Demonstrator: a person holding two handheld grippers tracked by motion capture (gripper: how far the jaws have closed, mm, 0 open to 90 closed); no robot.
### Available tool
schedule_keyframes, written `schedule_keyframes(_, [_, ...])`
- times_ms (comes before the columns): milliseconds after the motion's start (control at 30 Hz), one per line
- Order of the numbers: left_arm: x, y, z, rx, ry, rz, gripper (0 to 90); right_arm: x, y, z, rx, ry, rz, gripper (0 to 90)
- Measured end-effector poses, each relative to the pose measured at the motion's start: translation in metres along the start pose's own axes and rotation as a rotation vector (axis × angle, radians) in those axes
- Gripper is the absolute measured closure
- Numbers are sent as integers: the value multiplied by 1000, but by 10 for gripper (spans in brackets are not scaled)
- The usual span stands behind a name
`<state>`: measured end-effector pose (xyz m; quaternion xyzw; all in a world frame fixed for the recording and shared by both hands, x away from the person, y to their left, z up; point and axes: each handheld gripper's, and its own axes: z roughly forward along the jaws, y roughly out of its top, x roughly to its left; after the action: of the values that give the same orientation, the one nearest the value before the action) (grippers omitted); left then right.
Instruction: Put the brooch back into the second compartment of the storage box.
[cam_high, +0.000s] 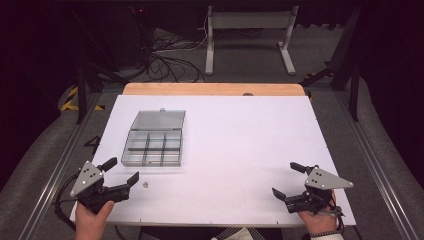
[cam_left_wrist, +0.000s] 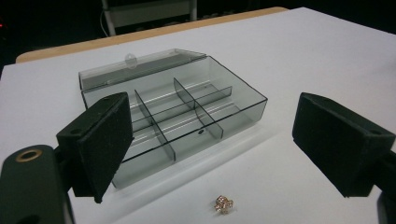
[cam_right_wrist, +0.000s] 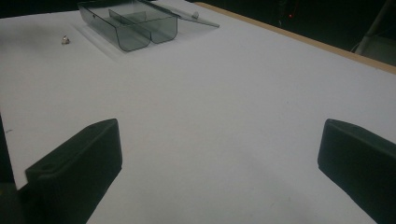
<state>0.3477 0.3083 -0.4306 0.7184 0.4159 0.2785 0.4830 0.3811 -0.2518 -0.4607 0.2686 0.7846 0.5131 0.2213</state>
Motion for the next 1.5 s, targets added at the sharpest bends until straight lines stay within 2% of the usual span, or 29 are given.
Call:
schedule_keyframes(100, [1,2,3,11,-3,8,128,0,0,0,-3,3,-1,3])
schedule_keyframes(300, [4,5,12,28,-19,-10,127,0,0,0,0,4,-1,3])
schedule_keyframes(533, [3,9,17,46,-34,-2,127,0,0,0,2,5,-1,3])
schedule_keyframes(733, [7,12,20,96,-100,-45,123,0,0,1,2,14,-1,3])
schedule_keyframes(900, [10,12,18,112,-118,-31,129,0,0,1,3,15,-1,3])
schedule_keyframes(1000, [9,12,17,139,-109,-14,151,0,0,1,4,18,1,3])
schedule_keyframes(1033, [9,12,17,149,-104,9,151,0,0,1,4,18,1,3])
schedule_keyframes(1133, [6,13,18,185,-91,36,178,1,0,1,5,18,0,4])
schedule_keyframes(1200, [5,14,19,208,-96,44,195,0,0,1,4,21,3,4])
schedule_keyframes(1367, [3,16,22,288,-92,45,203,0,0,2,5,25,-1,4])
schedule_keyframes(1433, [2,17,25,329,-94,27,217,1,0,1,4,26,0,4])
schedule_keyframes(1500, [2,17,26,339,-104,20,219,0,0,1,4,28,1,4])
